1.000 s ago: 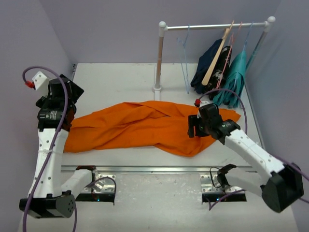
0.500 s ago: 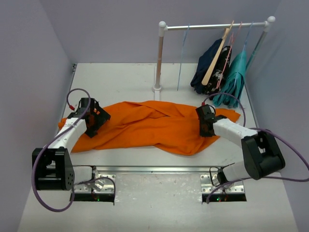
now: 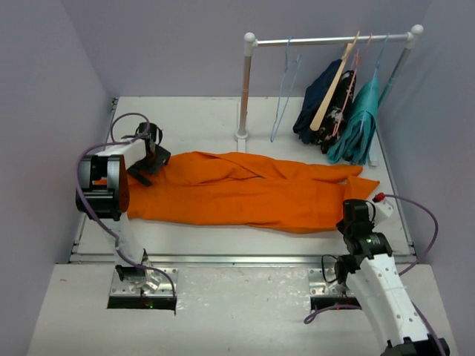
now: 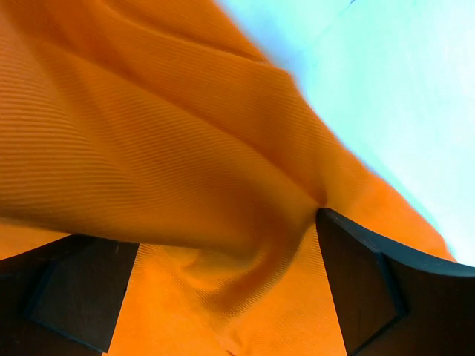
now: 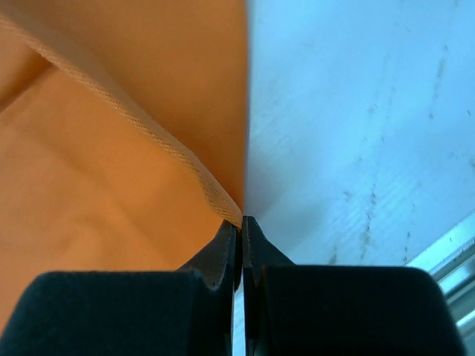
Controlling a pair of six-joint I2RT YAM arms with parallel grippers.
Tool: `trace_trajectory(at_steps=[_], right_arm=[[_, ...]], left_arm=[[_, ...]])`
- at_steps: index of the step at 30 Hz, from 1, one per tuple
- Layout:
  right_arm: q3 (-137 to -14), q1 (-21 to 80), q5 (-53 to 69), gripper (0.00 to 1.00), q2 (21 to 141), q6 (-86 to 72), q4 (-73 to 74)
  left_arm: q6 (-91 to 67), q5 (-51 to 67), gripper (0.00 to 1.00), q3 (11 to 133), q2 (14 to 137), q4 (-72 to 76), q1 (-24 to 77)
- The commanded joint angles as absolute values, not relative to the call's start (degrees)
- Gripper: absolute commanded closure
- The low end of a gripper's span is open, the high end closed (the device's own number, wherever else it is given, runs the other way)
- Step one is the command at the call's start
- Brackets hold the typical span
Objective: Place the trousers on the hanger
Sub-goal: Flatten out the trousers at the center of the board.
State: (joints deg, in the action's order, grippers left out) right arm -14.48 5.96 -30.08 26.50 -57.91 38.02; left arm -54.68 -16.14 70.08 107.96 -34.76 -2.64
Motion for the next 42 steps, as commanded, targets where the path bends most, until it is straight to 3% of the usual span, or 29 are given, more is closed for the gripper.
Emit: trace_trajectory(at_steps=[1, 2, 3, 4, 6, 8, 10, 12, 16, 18, 21, 25, 30, 38, 42], right_arm=[[-14.9, 5.4, -32.0, 0.91, 18.4, -75.5, 50.8], [-15.3, 5.4, -31.8, 0.84, 16.0, -78.3, 53.3], [-15.5, 5.4, -31.5, 0.51, 14.4, -80.8, 54.8], [-16.3, 5.4, -31.6, 0.35, 11.7, -82.2, 56.4], [-18.0, 5.4, -32.6, 0.25, 5.9, -83.5, 59.3], [-19.8, 5.4, -33.8, 0.25, 1.7, -81.9, 60.4], [-20.4, 5.4, -33.0, 0.32, -2.0, -67.1, 48.5], [-19.9, 5.4, -18.3, 0.32, 3.0, -51.0, 34.6], [-26.8, 7.2, 3.5, 0.36, 34.1, -36.3, 30.0], [-26.8, 12.2, 1.7, 0.35, 40.6, -32.3, 27.4], [-29.1, 22.1, -2.7, 0.35, 48.0, -29.5, 25.3], [-36.7, 31.1, 2.4, 0.34, 67.5, -24.1, 22.0], [-41.7, 36.3, 6.4, 0.32, 81.7, -20.6, 10.8], [-44.6, 36.5, 10.1, 0.28, 87.5, -20.4, 7.8], [-42.2, 36.5, 10.3, 0.27, 85.7, -19.8, 7.8]], left_arm=[[-54.0, -20.6, 0.0, 80.1, 116.1, -37.3, -1.1], [-53.5, -21.0, 0.0, 82.3, 118.0, -38.1, -1.0], [-53.1, -21.5, 0.0, 84.9, 118.7, -38.6, -0.8], [-52.9, -23.0, 0.0, 86.8, 119.3, -39.9, -0.7], [-52.8, -26.6, 0.0, 90.3, 120.1, -43.7, -0.6], [-53.5, -27.9, 0.0, 92.2, 119.3, -46.1, -0.6], [-54.5, -28.8, 0.0, 93.5, 116.3, -48.7, -0.6], [-54.8, -29.2, 0.0, 94.3, 111.3, -50.2, 1.2], [-54.3, -31.8, 0.0, 96.3, 101.3, -54.1, 5.6], [-55.8, -31.5, 0.0, 94.6, 97.2, -56.1, 6.6], [-60.4, -30.1, 0.0, 86.1, 88.2, -59.4, 7.0], [-70.1, -25.7, 0.0, 62.9, 71.7, -57.7, 7.0], [-76.3, -22.5, 0.0, 39.8, 55.9, -49.7, 7.0], [-74.1, -19.3, 0.01, 34.3, 62.7, -43.2, 7.0], [-72.6, -22.4, 0.05, 34.3, 67.1, -37.7, 7.0]])
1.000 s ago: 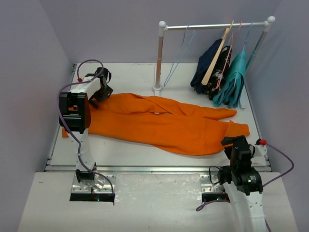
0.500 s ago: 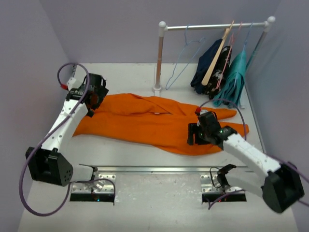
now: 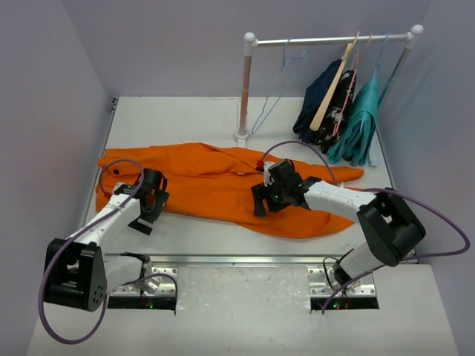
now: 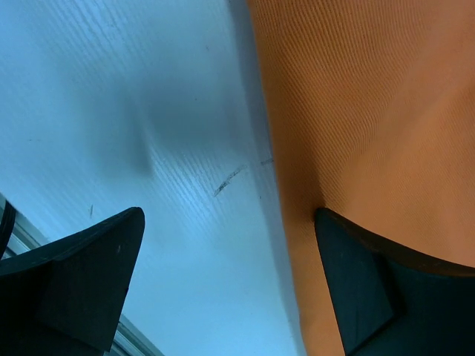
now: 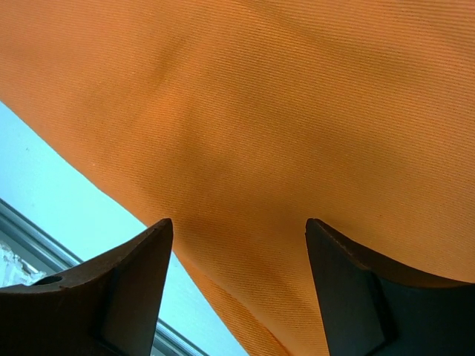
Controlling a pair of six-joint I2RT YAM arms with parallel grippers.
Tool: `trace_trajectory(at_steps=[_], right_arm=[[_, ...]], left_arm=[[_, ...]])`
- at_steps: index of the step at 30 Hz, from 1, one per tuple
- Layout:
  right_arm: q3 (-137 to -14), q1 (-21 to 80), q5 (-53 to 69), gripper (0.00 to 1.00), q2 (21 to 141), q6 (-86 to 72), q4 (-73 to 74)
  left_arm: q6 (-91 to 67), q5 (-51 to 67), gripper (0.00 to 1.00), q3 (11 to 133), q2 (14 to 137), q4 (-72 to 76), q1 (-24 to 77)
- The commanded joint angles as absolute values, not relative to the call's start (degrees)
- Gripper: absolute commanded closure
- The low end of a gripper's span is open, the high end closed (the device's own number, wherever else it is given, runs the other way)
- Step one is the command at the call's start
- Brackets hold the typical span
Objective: Place the trousers on the hanger
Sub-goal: Flatten out the trousers at the center of the board.
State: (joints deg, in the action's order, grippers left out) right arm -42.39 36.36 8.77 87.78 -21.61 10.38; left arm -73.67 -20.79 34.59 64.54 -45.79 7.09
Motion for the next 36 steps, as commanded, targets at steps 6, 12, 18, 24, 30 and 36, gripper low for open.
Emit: trace_trajectory(at_steps=[6, 12, 18, 24, 30, 36], right_arm=[[-39.7, 37.3, 8.9, 0.28, 84.6, -18.4, 9.8], [-40.8, 40.3, 6.1, 0.28, 87.5, -14.5, 14.3], [-40.9, 41.3, 3.9, 0.3, 91.0, -14.7, 15.6], [-39.4, 43.0, 2.6, 0.29, 86.8, -14.0, 13.4], [-40.1, 44.0, 1.3, 0.28, 84.9, -15.1, 13.6], [-39.3, 44.2, 0.2, 0.28, 83.4, -15.6, 13.2]], left_arm=[[-68.5, -26.0, 0.41, 38.7, 72.5, -32.9, 7.0], [-64.1, -30.6, 0.76, 45.1, 70.6, -35.6, 7.0], [-55.9, -31.4, 1.0, 49.2, 70.5, -31.3, 6.9], [-64.1, -28.4, 0.32, 46.9, 68.2, -38.3, 7.3], [-67.7, -22.7, 0.0, 34.1, 58.6, -32.2, 7.4], [-66.7, -20.4, 0.07, 32.3, 67.3, -25.0, 7.3]])
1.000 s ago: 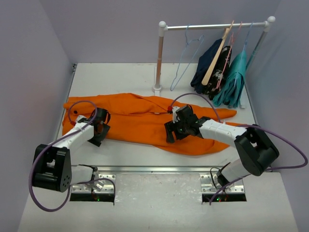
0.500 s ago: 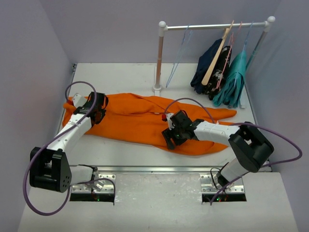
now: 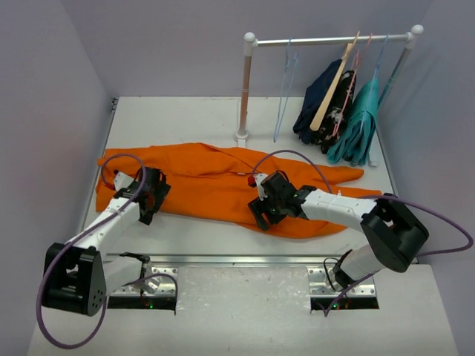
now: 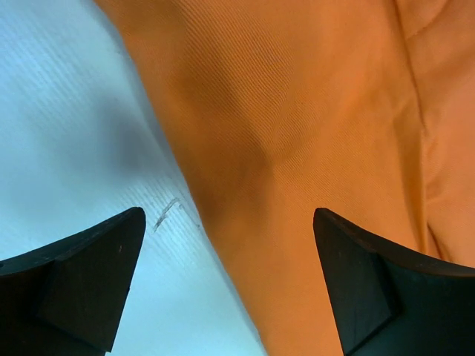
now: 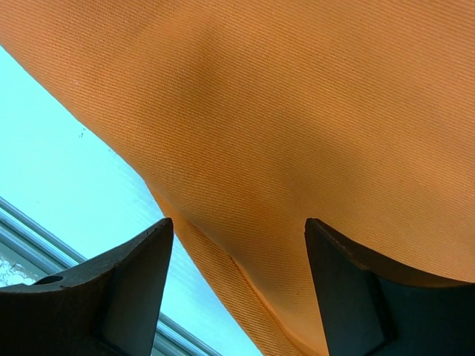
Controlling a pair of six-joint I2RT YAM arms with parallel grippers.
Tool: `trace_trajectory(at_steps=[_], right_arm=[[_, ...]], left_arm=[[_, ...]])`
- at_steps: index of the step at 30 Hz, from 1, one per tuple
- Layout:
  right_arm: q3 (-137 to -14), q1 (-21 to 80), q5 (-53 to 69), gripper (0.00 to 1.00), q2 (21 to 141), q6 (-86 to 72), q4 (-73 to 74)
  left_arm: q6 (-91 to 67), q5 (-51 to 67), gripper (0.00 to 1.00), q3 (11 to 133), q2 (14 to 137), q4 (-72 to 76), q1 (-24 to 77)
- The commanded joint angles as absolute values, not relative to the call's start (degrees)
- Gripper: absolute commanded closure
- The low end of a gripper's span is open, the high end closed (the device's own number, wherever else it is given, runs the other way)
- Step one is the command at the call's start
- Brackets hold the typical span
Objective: Place the trousers on the hanger
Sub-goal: Flatten out the trousers at the center of the board.
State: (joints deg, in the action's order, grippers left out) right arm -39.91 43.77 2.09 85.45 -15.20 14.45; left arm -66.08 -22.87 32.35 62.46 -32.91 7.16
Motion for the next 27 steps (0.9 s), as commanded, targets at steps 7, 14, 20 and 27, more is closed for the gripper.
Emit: trace_trajectory(at_steps=[7, 14, 20, 27], right_arm=[[-38.4, 44.2, 0.2, 0.28, 83.6, -15.1, 12.7], [-38.7, 44.2, -0.3, 0.29, 85.3, -14.0, 12.5], [-40.1, 44.3, 1.2, 0.36, 88.2, -13.0, 12.2], [-40.9, 44.4, 0.2, 0.37, 88.6, -11.5, 12.6]], left_arm=[[-65.4, -21.9, 0.6, 32.5, 73.8, -19.4, 7.3], [-60.6, -25.6, 0.98, 37.2, 70.6, -23.5, 7.3], [-54.4, -27.8, 1.0, 46.9, 74.7, -26.2, 7.3], [-42.4, -24.1, 1.0, 60.6, 92.0, -24.8, 7.3]])
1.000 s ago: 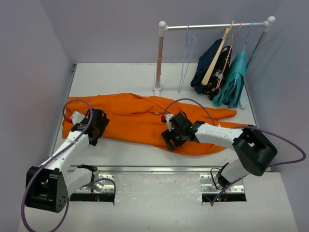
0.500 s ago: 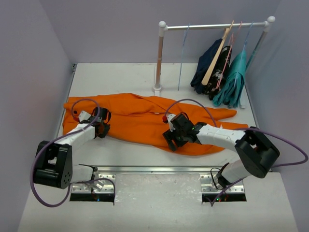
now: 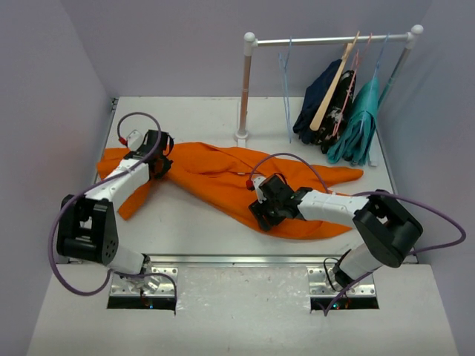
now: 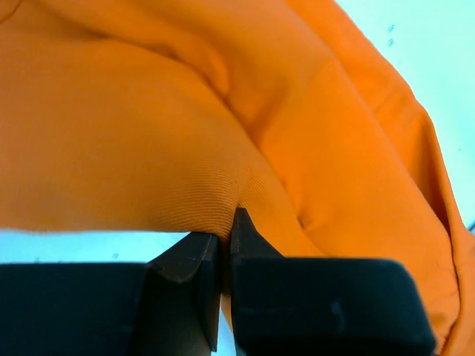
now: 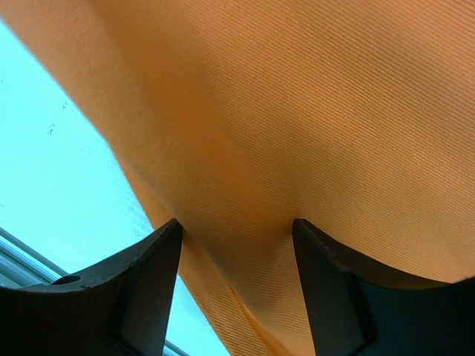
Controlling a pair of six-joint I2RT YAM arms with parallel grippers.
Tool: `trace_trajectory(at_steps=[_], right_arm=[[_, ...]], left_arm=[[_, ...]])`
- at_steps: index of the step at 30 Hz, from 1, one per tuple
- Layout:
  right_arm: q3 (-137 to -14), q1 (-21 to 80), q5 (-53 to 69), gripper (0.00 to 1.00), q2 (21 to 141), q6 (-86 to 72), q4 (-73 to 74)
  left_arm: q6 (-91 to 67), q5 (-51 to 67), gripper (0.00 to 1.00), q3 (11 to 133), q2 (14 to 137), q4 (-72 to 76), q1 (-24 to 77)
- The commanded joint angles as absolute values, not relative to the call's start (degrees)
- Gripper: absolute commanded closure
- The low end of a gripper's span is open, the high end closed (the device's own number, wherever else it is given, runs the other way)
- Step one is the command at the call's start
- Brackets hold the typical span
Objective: Place the trousers on the hanger
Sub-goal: Flatten out the trousers at the center of the board.
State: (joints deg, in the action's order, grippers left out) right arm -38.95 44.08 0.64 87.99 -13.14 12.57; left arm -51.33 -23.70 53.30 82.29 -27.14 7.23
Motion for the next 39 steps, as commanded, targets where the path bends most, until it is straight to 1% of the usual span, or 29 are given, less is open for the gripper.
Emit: trace_trajectory(at_steps=[1, 3, 5, 6, 7, 9, 10, 11, 12, 13, 17, 21, 24, 26, 27, 29, 30, 34, 39], right_arm=[[-41.1, 44.4, 0.2, 0.37, 88.8, -11.4, 12.7], [-41.6, 44.4, -1.6, 0.37, 89.4, -11.3, 12.7], [-42.2, 44.4, -2.9, 0.37, 89.7, -11.1, 12.7], [-42.4, 44.4, -3.5, 0.37, 89.8, -11.1, 12.7], [-42.8, 44.4, -4.5, 0.38, 90.1, -11.0, 12.8], [-44.2, 44.4, -5.9, 0.4, 91.2, -10.8, 13.4], [-45.1, 44.4, -6.3, 0.41, 92.1, -10.8, 14.0], [-45.8, 44.3, -6.7, 0.42, 92.8, -10.5, 14.4], [-46.5, 44.3, -7.3, 0.42, 93.6, -10.5, 14.8], [-47.4, 44.3, -7.9, 0.42, 94.8, -10.5, 15.0], [-48.9, 44.1, -7.4, 0.42, 97.3, -11.0, 14.9], [-49.1, 44.1, -6.1, 0.42, 97.6, -11.7, 14.6], [-48.4, 44.1, -5.5, 0.42, 96.8, -11.9, 14.2], [-47.6, 44.1, -5.2, 0.42, 96.1, -12.1, 13.9], [-47.6, 44.1, -5.2, 0.42, 95.9, -12.1, 13.9], [-46.8, 44.1, -4.1, 0.42, 95.3, -12.5, 13.6], [-46.4, 44.1, -3.8, 0.42, 94.7, -12.6, 13.6], [-45.0, 44.1, -2.0, 0.42, 92.5, -12.9, 13.4], [-43.3, 44.1, -1.7, 0.42, 89.2, -12.7, 13.7]], left_arm=[[-41.1, -22.9, 1.0, 62.2, 94.8, -24.9, 7.3], [-39.8, -21.8, 1.0, 64.6, 99.4, -25.0, 7.3], [-38.7, -21.0, 0.86, 65.1, 104.9, -24.0, 7.3], [-38.6, -21.1, 0.78, 65.3, 106.2, -24.2, 7.3], [-38.4, -21.2, 0.64, 65.6, 107.1, -24.3, 7.3], [-38.4, -21.8, 0.41, 65.0, 106.9, -24.6, 7.3], [-39.2, -22.5, 0.21, 64.5, 105.5, -25.1, 7.3], [-39.7, -22.8, 0.12, 63.1, 103.9, -25.2, 7.4], [-40.1, -23.6, 0.05, 63.0, 101.8, -25.6, 7.4], [-41.2, -25.2, 0.01, 61.8, 98.4, -26.8, 7.4], [-46.4, -30.2, 0.0, 60.3, 87.8, -33.3, 7.4], [-56.3, -32.7, 0.0, 56.9, 81.0, -40.2, 7.4], [-59.8, -29.9, 0.0, 50.5, 78.1, -38.6, 7.4], [-66.1, -28.1, 0.0, 42.4, 74.5, -37.7, 7.7], [-67.7, -28.1, 0.01, 42.2, 73.0, -36.7, 7.8], [-70.8, -28.7, 0.06, 35.0, 69.6, -33.3, 7.9], [-71.4, -29.3, 0.07, 33.8, 68.6, -30.9, 7.8], [-74.3, -32.6, 0.07, 33.6, 69.6, -29.9, 7.1], [-74.5, -32.2, 0.11, 34.3, 74.9, -25.6, 2.7]])
